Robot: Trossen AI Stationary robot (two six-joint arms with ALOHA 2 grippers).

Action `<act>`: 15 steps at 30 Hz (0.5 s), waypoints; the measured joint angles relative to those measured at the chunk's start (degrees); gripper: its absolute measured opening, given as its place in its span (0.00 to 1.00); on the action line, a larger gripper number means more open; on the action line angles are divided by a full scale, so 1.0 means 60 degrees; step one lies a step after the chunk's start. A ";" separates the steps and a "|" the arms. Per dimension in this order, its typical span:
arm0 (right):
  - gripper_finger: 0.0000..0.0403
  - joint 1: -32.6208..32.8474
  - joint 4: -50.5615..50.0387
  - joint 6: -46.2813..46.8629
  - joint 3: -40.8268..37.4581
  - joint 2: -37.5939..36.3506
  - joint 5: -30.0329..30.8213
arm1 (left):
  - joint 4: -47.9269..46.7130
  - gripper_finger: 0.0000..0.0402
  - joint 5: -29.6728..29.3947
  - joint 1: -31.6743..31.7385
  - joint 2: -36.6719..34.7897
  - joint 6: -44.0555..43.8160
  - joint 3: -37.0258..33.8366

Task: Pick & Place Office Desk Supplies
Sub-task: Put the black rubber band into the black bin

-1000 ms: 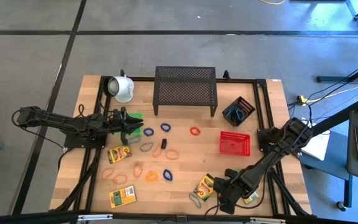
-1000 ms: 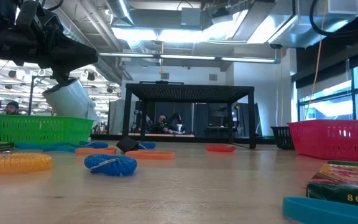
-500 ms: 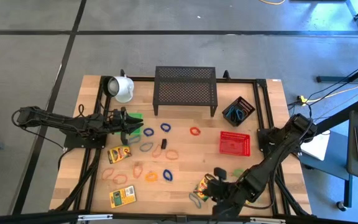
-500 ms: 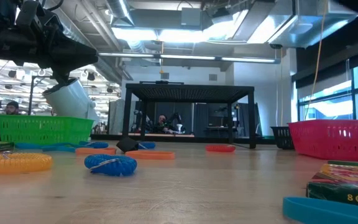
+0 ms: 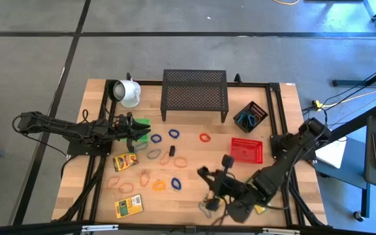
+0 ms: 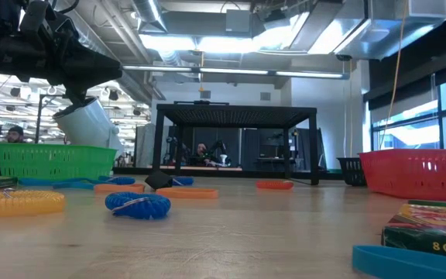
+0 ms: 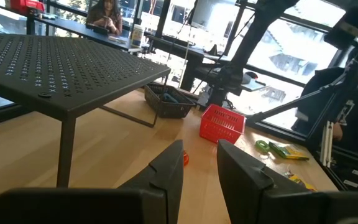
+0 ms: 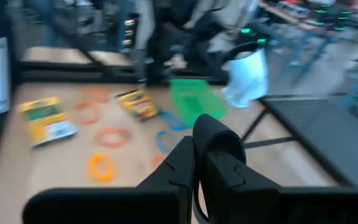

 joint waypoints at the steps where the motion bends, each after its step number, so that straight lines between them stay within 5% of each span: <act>1: 0.06 -0.0178 0.0002 0.0000 0.0026 0.0000 0.0140 | 0.0000 0.23 -0.0002 0.0002 -0.0004 -0.0005 -0.0002; 15: 0.06 -0.3251 -0.0035 -0.0003 0.0050 0.0000 -0.0597 | 0.0000 0.23 -0.0003 0.0000 -0.0003 0.0000 -0.0003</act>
